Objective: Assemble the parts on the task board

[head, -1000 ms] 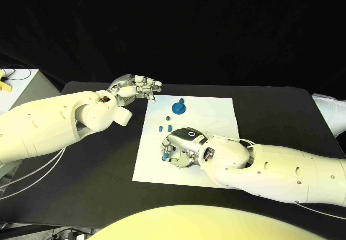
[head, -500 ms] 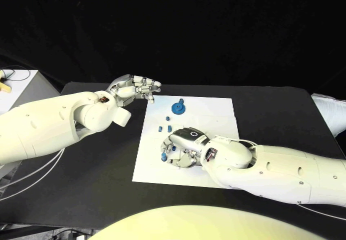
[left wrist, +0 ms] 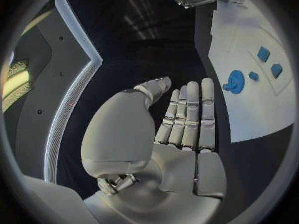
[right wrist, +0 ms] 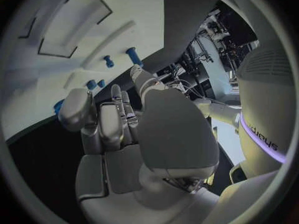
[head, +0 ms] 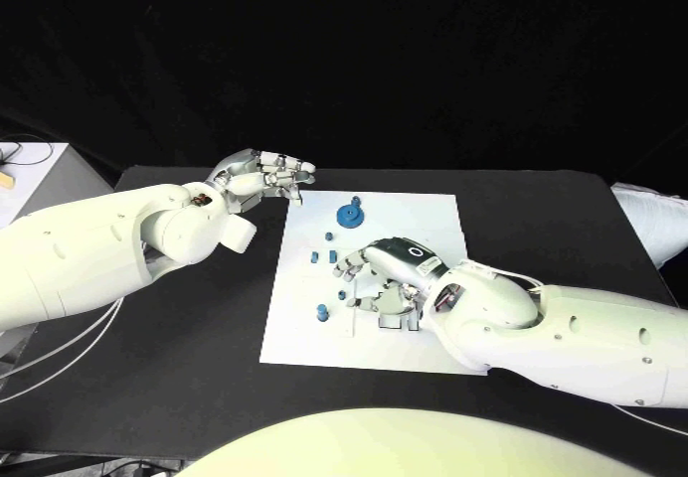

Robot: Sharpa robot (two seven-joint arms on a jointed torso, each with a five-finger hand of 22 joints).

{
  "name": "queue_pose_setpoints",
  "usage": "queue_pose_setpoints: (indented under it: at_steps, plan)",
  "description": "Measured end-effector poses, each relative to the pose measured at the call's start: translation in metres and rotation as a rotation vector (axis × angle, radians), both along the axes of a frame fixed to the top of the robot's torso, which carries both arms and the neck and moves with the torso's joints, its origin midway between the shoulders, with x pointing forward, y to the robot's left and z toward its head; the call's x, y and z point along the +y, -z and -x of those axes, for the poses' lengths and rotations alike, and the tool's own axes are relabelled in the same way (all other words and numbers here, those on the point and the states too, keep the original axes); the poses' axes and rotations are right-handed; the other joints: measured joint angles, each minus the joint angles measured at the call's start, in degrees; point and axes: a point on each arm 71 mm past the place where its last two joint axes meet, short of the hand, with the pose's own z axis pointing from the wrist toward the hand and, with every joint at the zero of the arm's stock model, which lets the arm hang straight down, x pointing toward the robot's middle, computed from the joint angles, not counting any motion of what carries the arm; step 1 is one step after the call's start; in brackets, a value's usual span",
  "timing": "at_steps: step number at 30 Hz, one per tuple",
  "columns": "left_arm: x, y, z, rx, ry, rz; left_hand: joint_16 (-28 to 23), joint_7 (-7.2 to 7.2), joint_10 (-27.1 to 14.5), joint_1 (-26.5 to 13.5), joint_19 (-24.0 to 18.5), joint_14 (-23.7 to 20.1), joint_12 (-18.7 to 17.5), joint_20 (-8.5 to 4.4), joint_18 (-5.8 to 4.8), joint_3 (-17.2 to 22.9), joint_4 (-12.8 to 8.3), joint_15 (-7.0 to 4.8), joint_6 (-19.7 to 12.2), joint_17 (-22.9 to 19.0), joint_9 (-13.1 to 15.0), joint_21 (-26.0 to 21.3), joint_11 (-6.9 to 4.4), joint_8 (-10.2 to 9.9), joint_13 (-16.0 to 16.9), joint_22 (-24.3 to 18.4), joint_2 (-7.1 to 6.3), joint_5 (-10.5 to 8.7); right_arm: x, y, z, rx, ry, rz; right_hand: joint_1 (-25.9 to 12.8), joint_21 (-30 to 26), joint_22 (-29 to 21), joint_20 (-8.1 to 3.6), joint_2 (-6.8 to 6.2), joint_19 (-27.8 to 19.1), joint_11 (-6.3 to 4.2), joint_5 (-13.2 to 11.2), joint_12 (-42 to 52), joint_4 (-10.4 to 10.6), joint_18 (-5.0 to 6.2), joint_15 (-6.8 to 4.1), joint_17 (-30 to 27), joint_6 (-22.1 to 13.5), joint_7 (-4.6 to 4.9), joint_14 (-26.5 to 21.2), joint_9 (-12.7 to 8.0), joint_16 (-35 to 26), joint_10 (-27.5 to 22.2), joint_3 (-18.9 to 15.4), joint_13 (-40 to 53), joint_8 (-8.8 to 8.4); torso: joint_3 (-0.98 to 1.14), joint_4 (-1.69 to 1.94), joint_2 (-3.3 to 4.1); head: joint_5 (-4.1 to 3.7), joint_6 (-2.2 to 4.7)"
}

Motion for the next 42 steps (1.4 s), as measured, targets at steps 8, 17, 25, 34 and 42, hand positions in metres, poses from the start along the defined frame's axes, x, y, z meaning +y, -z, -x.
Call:
queue_pose_setpoints:
  at_steps: [8, 17, 25, 34, 42]
  plan:
    - [0.002, 0.003, 0.002, 0.007, -0.001, 0.0, 0.0, 0.0, 0.0, 0.0, 0.0, 0.0, 0.2, 0.0, 0.0, 0.0, 0.0, 0.0, 0.0, -0.1, 0.0, 0.0, 0.0, 0.2, 0.0, -0.1, 0.0, 0.0, -0.072, -0.027, -0.022, 0.112, 0.197, -0.064, -1.1, 11.4, 0.5, -1.88, -1.78, 2.0, -2.34, 0.7, 9.1, 3.3, -1.38, -2.59, 7.1, 5.6, -1.76, 1.9, 0.0, 3.6, 15.8, 3.6, 5.2, 2.82, 0.03, -0.27, -0.17, -2.11, 0.0]
    - [0.002, 0.007, 0.011, 0.017, 0.008, 0.009, 0.0, -0.1, 0.0, 0.0, 0.0, 0.0, 0.2, 0.0, 0.0, -0.3, 0.3, 0.0, -0.4, -0.1, -0.1, -0.3, 0.0, 0.2, -0.1, -0.2, 0.0, 0.0, -0.144, -0.026, -0.019, 0.291, 0.406, -0.074, -6.2, 19.7, 0.4, -2.66, -0.34, 2.0, -4.1, 4.9, 65.3, 7.8, -2.28, -3.56, 18.7, 6.6, -2.75, 1.9, 1.7, 9.7, 24.0, -2.9, 69.0, 6.82, 0.15, -0.81, -0.37, -3.84, 0.05]
    - [0.0, 0.009, 0.019, 0.019, 0.018, 0.026, 0.0, -0.29, 0.0, -1.4, 0.6, 0.2, 1.1, 0.24, -0.01, -2.8, 2.0, -0.22, -1.1, -0.2, -0.3, -2.3, 0.0, 0.2, -0.2, -1.6, -1.4, 0.0, -0.171, -0.015, -0.004, 0.369, 0.508, -0.02, -8.2, 22.9, 0.4, -2.66, 0.93, 2.0, -4.14, 5.3, 71.3, 8.0, -3.15, -3.56, 18.9, 6.6, -2.78, 1.9, 1.9, 11.1, 25.4, -9.7, 70.3, 8.11, 0.22, -1.07, -0.49, -4.81, 0.09]
    - [0.001, 0.01, 0.022, 0.016, 0.018, 0.033, 0.3, -0.29, 0.3, -1.7, 1.6, 0.2, 2.2, 0.31, 0.0, -4.4, 3.3, -0.22, -1.1, -0.3, -0.3, -3.7, -0.32, 0.5, -0.1, -2.7, -1.68, -0.2, -0.162, 0.006, 0.008, 0.398, 0.519, 0.052, -9.0, 24.2, 0.4, -2.65, 1.75, 2.0, -4.13, 5.3, 71.6, 8.1, -3.16, -3.55, 18.9, 6.4, -2.99, 1.9, 1.9, 11.3, 25.4, -13.8, 70.3, 8.56, 0.17, -1.01, -0.49, -5.08, 0.09]
    - [0.003, 0.01, 0.022, 0.017, 0.014, 0.033, 0.3, -0.5, 0.8, -1.7, 2.0, 0.2, 2.8, 0.31, 0.0, -4.9, 3.5, -0.22, -1.3, -0.3, -0.3, -4.2, -0.41, 0.7, 0.1, -3.1, -1.68, -0.2, -0.151, 0.016, 0.012, 0.393, 0.505, 0.088, -9.5, 25.1, 0.4, -2.65, 2.2, 2.0, -4.13, 5.3, 71.6, 8.2, -3.16, -3.55, 18.9, 6.4, -2.99, 1.9, 1.9, 11.6, 25.4, -15.2, 70.3, 8.55, 0.08, -0.93, -0.42, -5.08, 0.01]
